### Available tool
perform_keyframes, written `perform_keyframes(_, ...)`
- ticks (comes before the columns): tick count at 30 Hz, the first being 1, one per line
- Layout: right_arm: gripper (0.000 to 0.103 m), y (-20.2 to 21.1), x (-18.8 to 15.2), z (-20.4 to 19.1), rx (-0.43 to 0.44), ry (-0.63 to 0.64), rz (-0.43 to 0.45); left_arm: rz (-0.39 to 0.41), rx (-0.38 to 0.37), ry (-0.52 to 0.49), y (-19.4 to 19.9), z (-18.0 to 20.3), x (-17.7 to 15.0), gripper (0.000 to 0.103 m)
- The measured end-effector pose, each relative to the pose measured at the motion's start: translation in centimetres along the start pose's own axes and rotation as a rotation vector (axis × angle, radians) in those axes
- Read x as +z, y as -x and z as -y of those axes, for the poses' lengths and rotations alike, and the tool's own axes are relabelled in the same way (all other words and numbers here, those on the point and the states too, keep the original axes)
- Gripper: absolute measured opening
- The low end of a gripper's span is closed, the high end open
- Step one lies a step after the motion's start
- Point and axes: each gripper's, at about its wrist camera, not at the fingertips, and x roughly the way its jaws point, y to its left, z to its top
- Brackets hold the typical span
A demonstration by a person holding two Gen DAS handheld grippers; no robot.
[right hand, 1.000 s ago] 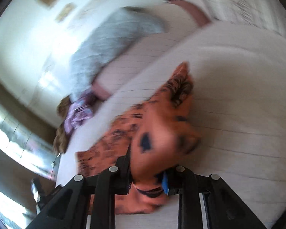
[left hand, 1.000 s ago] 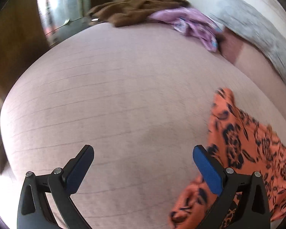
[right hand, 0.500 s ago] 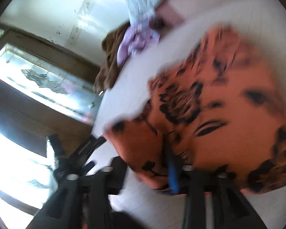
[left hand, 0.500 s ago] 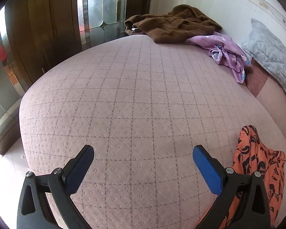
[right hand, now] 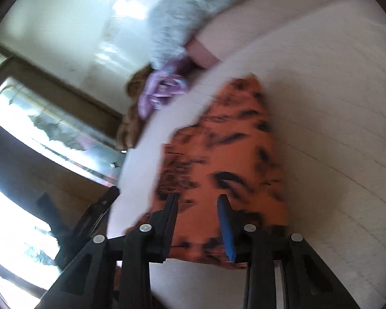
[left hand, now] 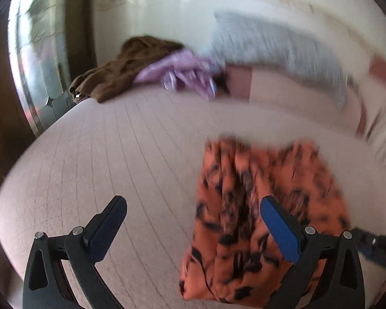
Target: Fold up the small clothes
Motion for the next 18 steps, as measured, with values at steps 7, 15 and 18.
perform_keyframes(7, 0.019, -2.6, 1.0, 0.5, -0.079, 0.001, -0.083, -0.191, 0.068, -0.012, -4.0, 0.2, -1.9, 0.103)
perform_keyframes(15, 0.022, -6.6, 8.4, -1.5, -0.226, 0.007, -0.038, -0.22, 0.06, 0.03, -5.5, -0.7, -1.5, 0.103)
perform_keyframes(18, 0.022, -12.3, 10.4, 0.2, -0.357, 0.039, -0.144, -0.21, 0.075, 0.022, -6.3, -1.0, -1.2, 0.103)
